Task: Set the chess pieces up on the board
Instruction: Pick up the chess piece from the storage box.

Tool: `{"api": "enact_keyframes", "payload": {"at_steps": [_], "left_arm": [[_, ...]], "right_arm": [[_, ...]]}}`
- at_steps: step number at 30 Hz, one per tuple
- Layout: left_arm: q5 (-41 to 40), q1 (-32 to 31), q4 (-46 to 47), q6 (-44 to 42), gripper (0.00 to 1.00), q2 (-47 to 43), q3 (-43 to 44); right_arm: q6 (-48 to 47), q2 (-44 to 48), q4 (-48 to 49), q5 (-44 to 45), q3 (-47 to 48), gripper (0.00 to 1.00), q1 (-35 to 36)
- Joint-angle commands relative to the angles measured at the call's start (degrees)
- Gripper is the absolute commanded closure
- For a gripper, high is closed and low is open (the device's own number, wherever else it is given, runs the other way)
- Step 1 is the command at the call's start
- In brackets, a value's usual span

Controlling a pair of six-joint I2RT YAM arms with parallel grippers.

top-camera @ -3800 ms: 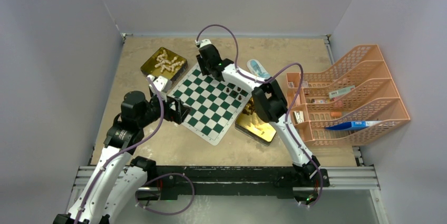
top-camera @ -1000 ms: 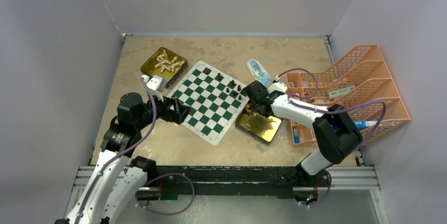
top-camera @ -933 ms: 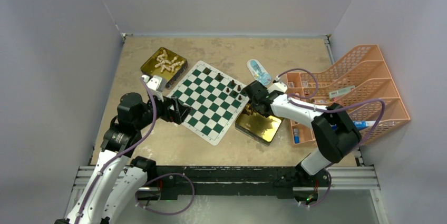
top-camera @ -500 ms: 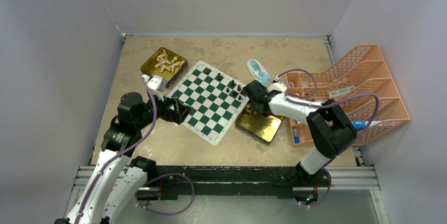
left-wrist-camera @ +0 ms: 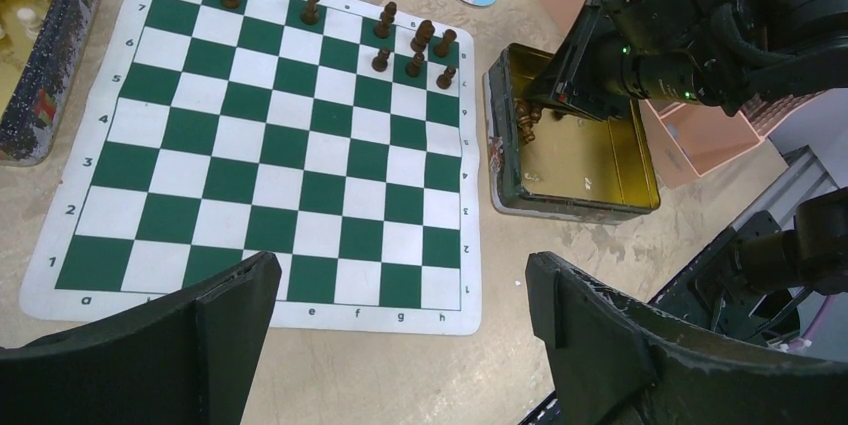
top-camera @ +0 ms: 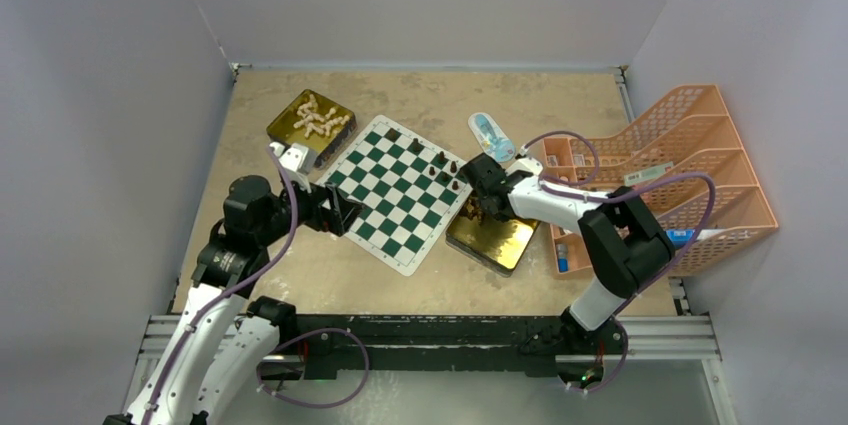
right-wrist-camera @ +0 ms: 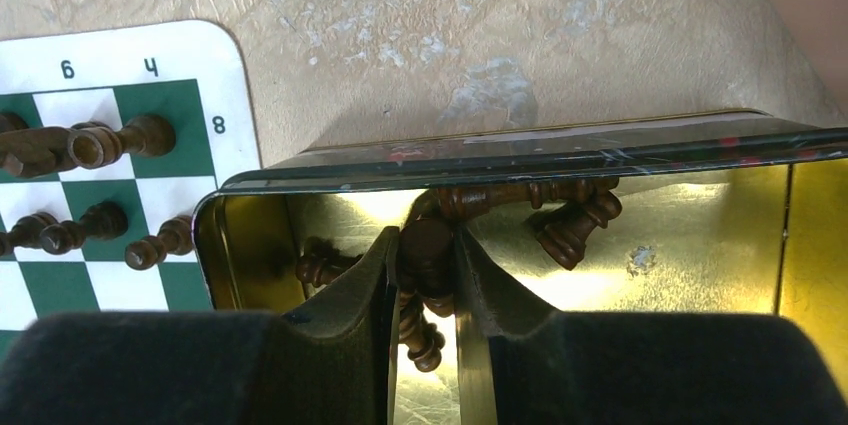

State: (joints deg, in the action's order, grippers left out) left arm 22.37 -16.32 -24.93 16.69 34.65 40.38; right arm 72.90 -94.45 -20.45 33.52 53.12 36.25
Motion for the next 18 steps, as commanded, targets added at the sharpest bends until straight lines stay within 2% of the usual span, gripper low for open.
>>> {"api": "enact_keyframes", "payload": {"at_steps": [1, 8, 13, 16, 18], "left_arm": [[1.2, -0.2, 1.8, -1.0, 0.07, -0.1, 0.1], [0.2, -0.2, 1.0, -0.7, 0.11, 0.5, 0.5], [0.3, -0.2, 1.4, -0.3, 0.15, 0.7, 0.6], [3.2, -0.2, 3.1, -0.5, 0.18, 0.7, 0.8], [8.4, -0.2, 4.3, -2.7, 0.23, 0.6, 0.7]], "right_arm": [[-1.8, 3.4, -1.2, 0.9, -0.6, 0.89, -0.2], [-11.5, 8.0, 1.5, -1.8, -1.3, 0.91, -0.2], [-14.5, 10.8, 1.5, -2.7, -1.3, 0.92, -0.2], [-17.0, 12.1, 1.7, -3.5, -1.2, 0.93, -0.2], [-19.3, 13.2, 2.3, -3.9, -1.5, 0.93, -0.2]]}}
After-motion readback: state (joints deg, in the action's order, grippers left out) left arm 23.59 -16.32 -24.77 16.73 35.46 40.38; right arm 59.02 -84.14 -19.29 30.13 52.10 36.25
